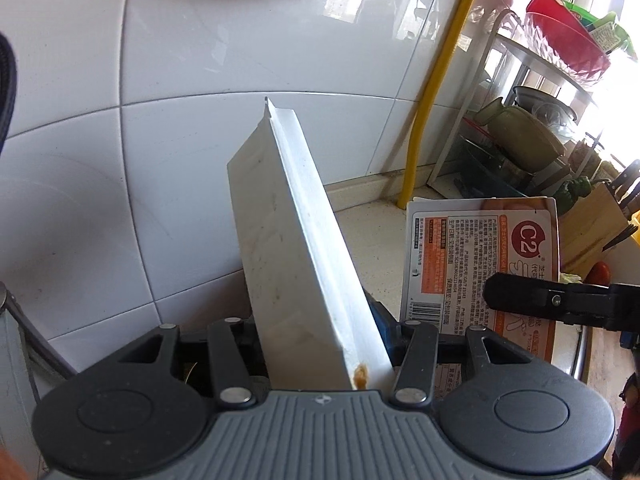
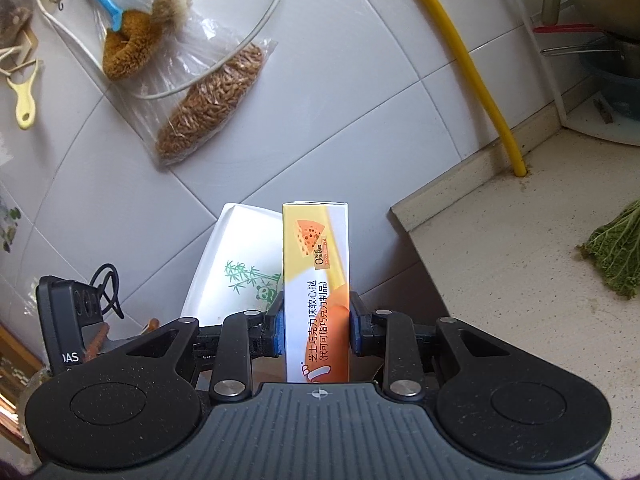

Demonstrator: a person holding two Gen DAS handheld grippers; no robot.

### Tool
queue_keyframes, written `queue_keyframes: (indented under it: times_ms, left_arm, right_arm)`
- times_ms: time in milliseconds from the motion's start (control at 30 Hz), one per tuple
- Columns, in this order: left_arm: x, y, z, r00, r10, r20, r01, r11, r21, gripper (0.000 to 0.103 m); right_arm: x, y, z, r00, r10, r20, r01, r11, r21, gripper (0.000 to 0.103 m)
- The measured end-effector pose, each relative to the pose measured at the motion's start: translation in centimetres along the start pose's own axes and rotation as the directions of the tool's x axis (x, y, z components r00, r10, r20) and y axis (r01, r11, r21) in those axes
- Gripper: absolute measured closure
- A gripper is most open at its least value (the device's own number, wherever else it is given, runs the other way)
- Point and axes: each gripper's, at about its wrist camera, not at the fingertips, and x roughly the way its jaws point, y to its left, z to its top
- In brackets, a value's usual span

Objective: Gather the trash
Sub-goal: 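Carry the foam box and snack box down over the black trash bin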

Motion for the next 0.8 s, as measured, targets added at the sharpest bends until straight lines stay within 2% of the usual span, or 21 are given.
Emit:
queue_keyframes:
  times_ms: [300, 800]
  left_arm:
    - [0.4, 2.6, -1.4, 0.998, 0.031, -0.045, -0.031, 0.999, -0.017, 0.057]
    - [2.6, 3.0, -2.5, 0.991, 0.081, -0.11, -0.085, 0.996, -0.029, 0.057]
  right_arm:
    - [4.0, 2.3, -1.0, 0.996, -0.021, -0.084, 0.017, 0.999, -0.043, 0.067]
    - [8.0, 2.5, -2.1, 0.982, -0.071, -0.178, 0.058, 0.995, -0.075, 0.066]
